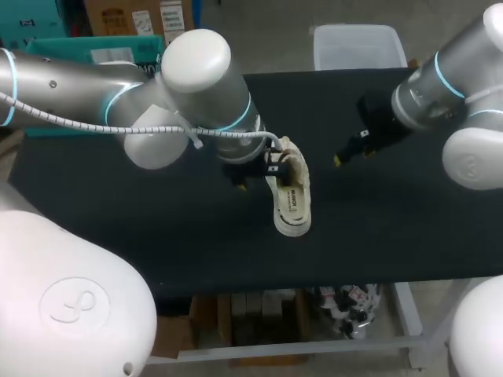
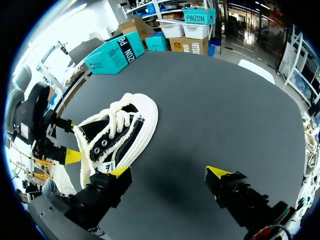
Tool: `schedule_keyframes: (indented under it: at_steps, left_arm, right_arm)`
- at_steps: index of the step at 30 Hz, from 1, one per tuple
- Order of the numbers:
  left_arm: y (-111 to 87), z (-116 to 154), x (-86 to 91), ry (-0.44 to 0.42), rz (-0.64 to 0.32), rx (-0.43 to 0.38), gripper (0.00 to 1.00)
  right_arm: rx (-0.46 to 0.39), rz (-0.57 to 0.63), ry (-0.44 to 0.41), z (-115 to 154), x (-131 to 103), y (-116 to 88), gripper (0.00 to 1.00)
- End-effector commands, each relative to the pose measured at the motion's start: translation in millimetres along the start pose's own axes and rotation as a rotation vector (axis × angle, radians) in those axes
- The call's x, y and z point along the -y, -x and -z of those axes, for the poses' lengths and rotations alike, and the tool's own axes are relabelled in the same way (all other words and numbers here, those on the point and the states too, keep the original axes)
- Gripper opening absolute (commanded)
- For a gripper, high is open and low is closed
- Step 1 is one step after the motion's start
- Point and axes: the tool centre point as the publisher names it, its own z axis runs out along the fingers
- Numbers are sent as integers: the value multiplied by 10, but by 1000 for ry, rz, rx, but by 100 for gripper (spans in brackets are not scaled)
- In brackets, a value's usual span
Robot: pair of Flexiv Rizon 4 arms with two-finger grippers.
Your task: Open the shoe tongue, take the insole out of the shoe, put the insole back into the shoe, and pack the shoe into the shoebox
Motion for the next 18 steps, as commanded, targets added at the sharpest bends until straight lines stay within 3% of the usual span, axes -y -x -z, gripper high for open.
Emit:
schedule_keyframes:
  at_steps: [1, 4, 7, 10, 18]
  left_arm:
    - [-77, -71, 39, -8, 1, 17, 100]
    - [-83, -105, 81, -10, 5, 25, 100]
    - [-97, -138, 92, -13, 14, 44, 93]
    - [-92, -187, 128, -18, 23, 52, 79]
    - [-60, -313, 249, -31, 47, 73, 69]
  right_arm:
    - [-35, 37, -14, -22, -67, 118, 100]
    - [-35, 70, -18, -31, -94, 212, 100]
    - [-30, 119, -33, -39, -126, 279, 100]
    - [-32, 181, -53, -35, -160, 337, 100]
    - [-52, 328, -152, -86, -181, 418, 100]
